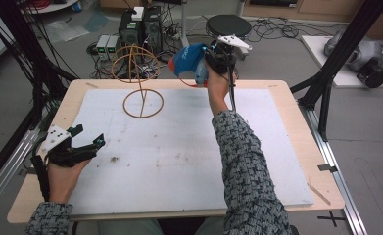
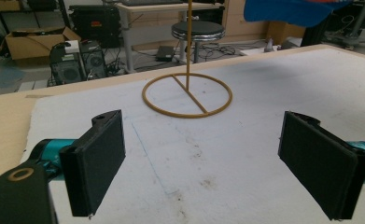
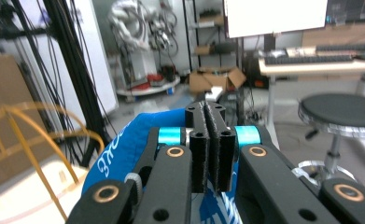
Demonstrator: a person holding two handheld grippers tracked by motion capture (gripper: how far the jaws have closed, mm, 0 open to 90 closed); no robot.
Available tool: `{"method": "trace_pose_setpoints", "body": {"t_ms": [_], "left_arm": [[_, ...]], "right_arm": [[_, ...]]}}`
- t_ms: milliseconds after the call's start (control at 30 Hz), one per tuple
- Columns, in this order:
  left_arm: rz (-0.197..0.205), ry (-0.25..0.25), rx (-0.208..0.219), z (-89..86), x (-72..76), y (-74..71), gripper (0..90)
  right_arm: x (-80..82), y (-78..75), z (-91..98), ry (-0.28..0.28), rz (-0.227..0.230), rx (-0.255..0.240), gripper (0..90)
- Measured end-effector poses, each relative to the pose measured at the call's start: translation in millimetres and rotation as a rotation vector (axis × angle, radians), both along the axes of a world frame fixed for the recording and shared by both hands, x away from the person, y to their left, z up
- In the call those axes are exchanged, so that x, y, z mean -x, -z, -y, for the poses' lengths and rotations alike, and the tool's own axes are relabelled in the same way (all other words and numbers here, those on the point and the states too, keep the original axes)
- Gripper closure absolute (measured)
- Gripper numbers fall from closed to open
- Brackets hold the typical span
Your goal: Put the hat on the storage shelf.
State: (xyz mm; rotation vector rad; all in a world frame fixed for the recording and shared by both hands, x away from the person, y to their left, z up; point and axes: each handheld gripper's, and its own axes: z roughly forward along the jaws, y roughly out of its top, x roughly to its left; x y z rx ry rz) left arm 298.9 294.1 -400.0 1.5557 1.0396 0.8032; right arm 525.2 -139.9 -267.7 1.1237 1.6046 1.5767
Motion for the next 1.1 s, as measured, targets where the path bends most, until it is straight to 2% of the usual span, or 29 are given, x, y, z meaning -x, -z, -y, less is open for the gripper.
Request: {"method": "trace_pose_setpoints", "body": {"t_ms": [100,133,167,200,300,567,633,733,867,900,1100], "left_arm": [[0.0,0.0,0.004,0.0,-0.2,0.0,15.0],[-0.002,0.001,0.004,-0.1,-0.2,0.1,15.0],[-0.001,0.001,0.003,0.0,-0.5,0.3,15.1],[-0.001,0.001,0.003,0.0,-0.5,0.3,15.2],[-0.002,0.0,0.003,0.7,-1.0,0.7,15.1],[0.002,0.001,0.006,0.2,-0.7,0.0,15.1],[0.003,0.001,0.008,0.0,-0.9,0.1,15.1],[0.003,-0.002,0.006,0.4,-0.6,-0.1,15.1],[0.008,0.003,-0.002,-0.4,0.0,-1.5,15.2],[0.01,0.001,0.001,-0.2,0.4,-2.1,15.1],[0.01,0.003,0.001,-1.0,1.4,-3.1,15.2]], "right_arm": [[-2.8,-13.2,-5.5,-0.006,0.013,-0.006,88.3],[-2.8,-13.2,-5.5,-0.006,0.013,-0.006,88.3],[-3.4,-21.4,-9.4,-0.009,0.035,-0.017,88.4],[-4.0,-25.4,-11.8,-0.012,0.035,-0.017,88.3],[-5.3,-32.2,-16.7,-0.015,0.045,-0.008,88.3],[-8.8,-66.2,-44.9,-0.034,0.093,-0.007,88.4],[-8.7,-69.9,-48.7,-0.042,0.095,-0.008,88.4],[-7.5,-82.4,-65.5,-0.067,0.118,-0.006,88.4],[-5.8,-87.9,-79.9,-0.091,0.124,0.002,88.4],[-4.9,-89.5,-89.3,-0.11,0.127,0.005,88.4],[-3.4,-87.8,-110.9,-0.152,0.12,0.014,88.3]]}}
